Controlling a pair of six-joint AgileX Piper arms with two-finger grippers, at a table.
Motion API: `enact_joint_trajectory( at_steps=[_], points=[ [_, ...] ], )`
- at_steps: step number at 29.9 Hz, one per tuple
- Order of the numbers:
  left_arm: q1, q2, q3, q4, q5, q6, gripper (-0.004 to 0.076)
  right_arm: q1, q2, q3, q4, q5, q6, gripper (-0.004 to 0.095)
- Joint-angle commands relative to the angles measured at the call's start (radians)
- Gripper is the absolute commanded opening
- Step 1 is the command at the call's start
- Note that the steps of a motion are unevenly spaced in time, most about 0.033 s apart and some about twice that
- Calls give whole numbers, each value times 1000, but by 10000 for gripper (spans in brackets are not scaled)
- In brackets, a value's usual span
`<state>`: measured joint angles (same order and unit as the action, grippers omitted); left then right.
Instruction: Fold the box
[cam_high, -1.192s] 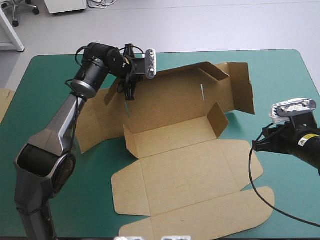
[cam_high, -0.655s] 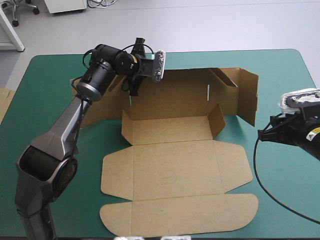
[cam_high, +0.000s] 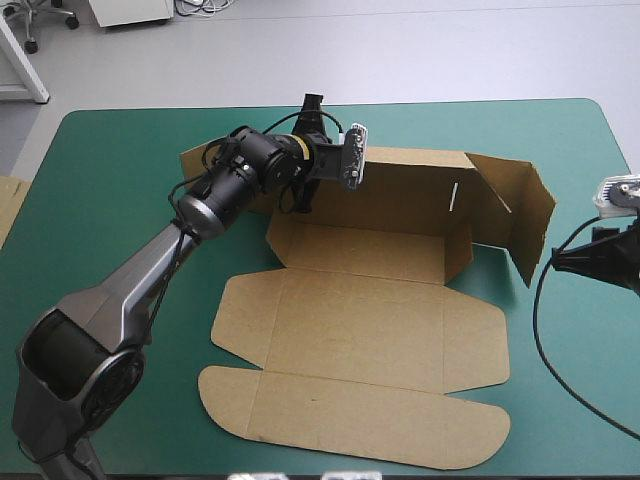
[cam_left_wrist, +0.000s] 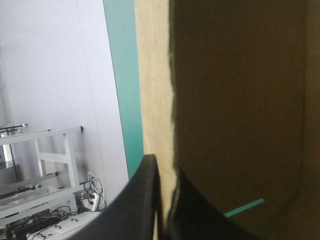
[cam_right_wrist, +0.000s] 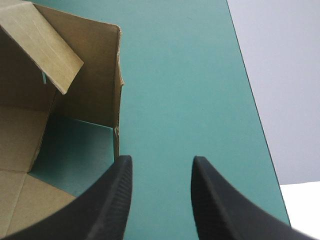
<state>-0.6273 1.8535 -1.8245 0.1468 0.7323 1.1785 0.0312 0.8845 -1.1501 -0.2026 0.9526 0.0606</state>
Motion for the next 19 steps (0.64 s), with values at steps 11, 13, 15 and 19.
enact_joint_trajectory(
  at_steps=[11,13,15,19],
  points=[
    [-16,-311,539,60,-554,-190,-10,0,20,-32,-112,-85,85,371],
    [-16,-336,608,66,-643,-190,-10,0,39,-32,-101,-84,85,372],
    [-16,-352,665,68,-703,-190,-10,0,64,-32,-83,-82,85,372],
    [-16,-361,763,68,-804,-185,-10,0,114,-32,-49,-85,85,342]
  ],
)
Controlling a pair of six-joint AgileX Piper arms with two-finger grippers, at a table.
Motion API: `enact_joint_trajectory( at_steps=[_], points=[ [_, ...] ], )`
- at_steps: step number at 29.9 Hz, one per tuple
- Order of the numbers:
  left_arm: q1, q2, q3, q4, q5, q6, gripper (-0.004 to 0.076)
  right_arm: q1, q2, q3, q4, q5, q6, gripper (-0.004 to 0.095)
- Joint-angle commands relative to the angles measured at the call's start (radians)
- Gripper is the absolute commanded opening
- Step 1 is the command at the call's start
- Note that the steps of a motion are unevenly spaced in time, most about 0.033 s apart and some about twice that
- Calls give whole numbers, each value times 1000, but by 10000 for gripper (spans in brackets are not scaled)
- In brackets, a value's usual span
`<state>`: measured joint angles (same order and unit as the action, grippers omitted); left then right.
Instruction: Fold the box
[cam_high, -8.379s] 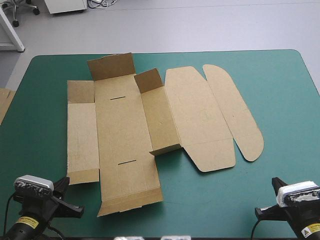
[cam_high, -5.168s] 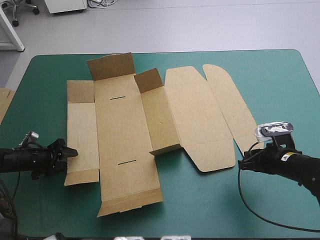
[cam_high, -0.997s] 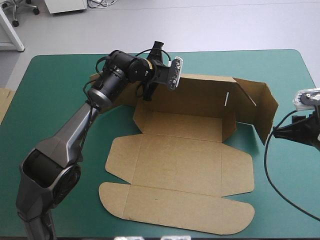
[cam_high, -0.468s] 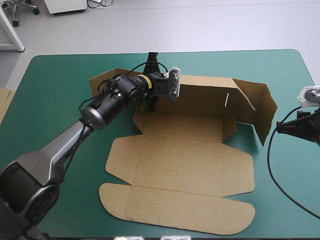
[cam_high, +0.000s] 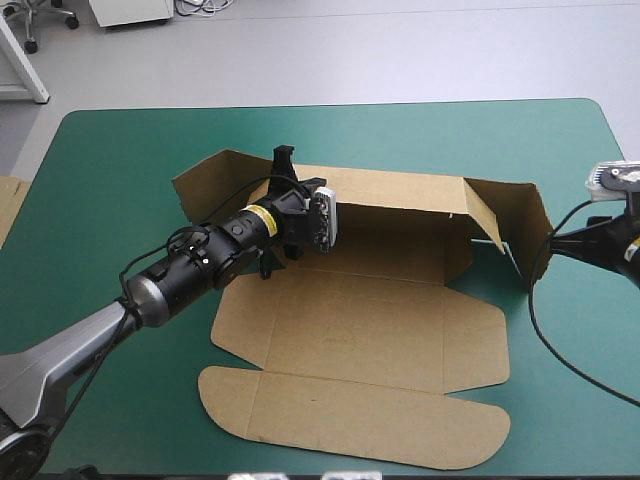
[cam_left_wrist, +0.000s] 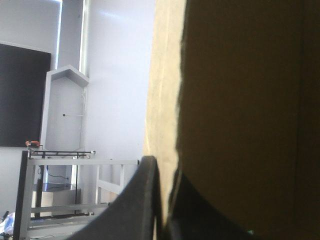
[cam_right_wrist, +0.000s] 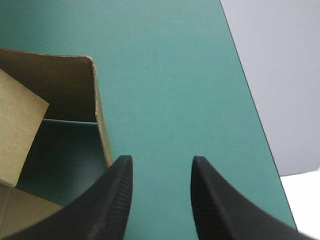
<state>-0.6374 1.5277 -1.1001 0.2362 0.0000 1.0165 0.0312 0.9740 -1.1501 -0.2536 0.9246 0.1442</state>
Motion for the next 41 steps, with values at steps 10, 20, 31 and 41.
enact_joint_trajectory(
  at_steps=[10,20,31,41],
  points=[
    [-6,-36,91,-77,-106,-25,-10,-94,159,-121,102,-95,-40,319],
    [-36,-36,87,-151,0,-19,-10,-369,336,-251,624,-11,-383,266],
    [-35,-36,87,-155,126,-19,-10,-369,497,-274,716,-80,-457,254],
    [-35,-36,87,-155,195,-21,-10,-369,692,-431,899,-21,-561,254]
  ],
)
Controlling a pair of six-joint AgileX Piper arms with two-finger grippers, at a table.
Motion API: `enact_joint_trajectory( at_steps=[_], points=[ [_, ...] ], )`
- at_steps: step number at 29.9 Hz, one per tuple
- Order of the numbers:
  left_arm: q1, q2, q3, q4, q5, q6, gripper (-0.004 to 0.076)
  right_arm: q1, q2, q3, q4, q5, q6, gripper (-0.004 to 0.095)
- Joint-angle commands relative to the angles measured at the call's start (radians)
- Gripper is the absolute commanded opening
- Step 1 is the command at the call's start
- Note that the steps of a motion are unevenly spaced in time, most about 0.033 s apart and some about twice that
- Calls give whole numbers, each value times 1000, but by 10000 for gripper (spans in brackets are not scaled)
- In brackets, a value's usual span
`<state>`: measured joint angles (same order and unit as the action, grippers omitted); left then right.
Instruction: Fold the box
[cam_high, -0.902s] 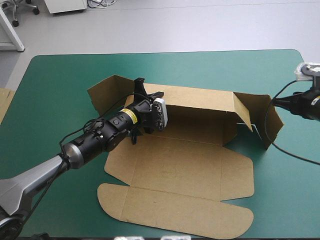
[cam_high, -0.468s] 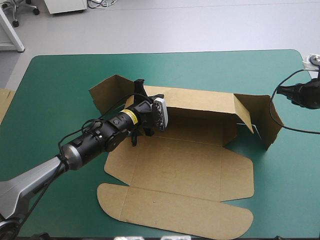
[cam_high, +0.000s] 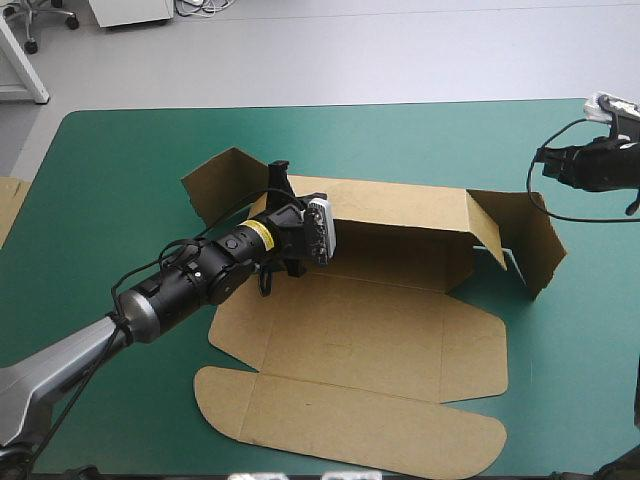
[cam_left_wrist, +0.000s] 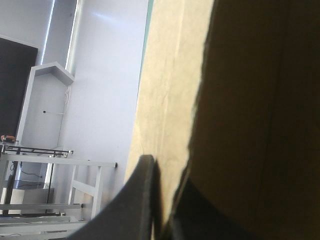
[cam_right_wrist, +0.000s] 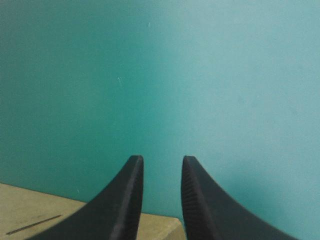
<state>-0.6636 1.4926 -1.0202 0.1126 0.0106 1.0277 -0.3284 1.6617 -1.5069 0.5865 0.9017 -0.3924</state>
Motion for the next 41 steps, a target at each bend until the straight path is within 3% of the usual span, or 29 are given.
enact_joint_trajectory(
  at_steps=[1,9,19,23,26,41],
  points=[
    [-9,0,7,-31,184,-32,-10,-8,22,-90,60,20,-29,254],
    [-9,0,7,-31,184,-32,-10,-6,88,-112,176,101,-113,254],
    [-9,0,7,-31,156,-30,-10,-6,88,-110,209,280,-159,183],
    [-9,0,7,-31,156,-30,-10,-6,65,-71,218,285,-171,135],
    [-9,0,7,-31,156,-32,-10,-6,24,-6,222,265,-196,-8],
    [-9,0,7,-37,156,-32,-10,-6,-179,256,247,219,-229,-15]
  ],
)
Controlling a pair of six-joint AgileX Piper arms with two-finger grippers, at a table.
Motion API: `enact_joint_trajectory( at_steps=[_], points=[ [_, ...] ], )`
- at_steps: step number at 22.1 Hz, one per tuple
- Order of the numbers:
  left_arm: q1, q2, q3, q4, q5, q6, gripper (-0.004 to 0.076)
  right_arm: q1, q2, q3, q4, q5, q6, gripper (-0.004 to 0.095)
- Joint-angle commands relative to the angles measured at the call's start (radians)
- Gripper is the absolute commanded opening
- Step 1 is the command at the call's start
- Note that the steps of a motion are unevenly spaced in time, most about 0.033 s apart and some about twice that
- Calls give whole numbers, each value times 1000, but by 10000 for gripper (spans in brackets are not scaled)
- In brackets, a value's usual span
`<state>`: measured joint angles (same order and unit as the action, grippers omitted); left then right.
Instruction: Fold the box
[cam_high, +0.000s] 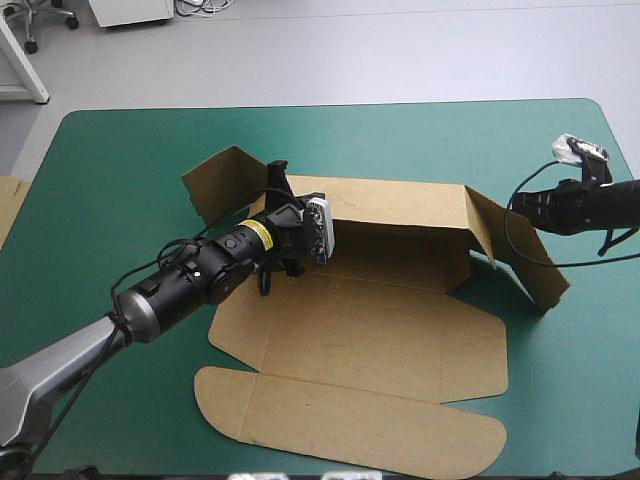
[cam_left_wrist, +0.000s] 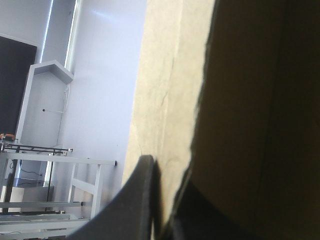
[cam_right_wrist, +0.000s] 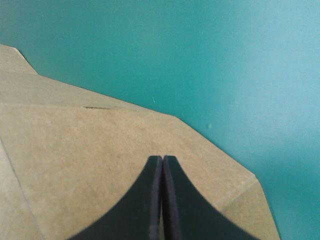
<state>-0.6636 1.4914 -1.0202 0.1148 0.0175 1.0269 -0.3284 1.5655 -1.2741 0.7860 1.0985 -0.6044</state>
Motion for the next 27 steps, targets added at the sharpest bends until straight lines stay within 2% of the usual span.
enact_joint_trajectory(
  at_steps=[1,12,14,19,20,23,27],
  points=[
    [-9,1,7,-42,149,-31,-10,-6,-98,43,75,27,-28,-16],
    [-9,16,7,-40,149,-31,-10,-6,-141,118,265,69,-132,-15],
    [-9,20,7,-42,149,-31,-10,-6,-141,118,207,61,-48,-15],
    [-9,20,7,-38,126,-31,-10,-6,-173,120,-139,59,149,-15],
    [-9,20,7,-38,114,-31,-10,-6,-180,124,-157,87,159,-15],
    [-9,20,7,-46,73,-31,-10,-6,-215,138,-99,141,152,-15],
    [-7,32,7,-46,66,-31,-10,-6,-293,156,-96,149,169,-15]
  ],
)
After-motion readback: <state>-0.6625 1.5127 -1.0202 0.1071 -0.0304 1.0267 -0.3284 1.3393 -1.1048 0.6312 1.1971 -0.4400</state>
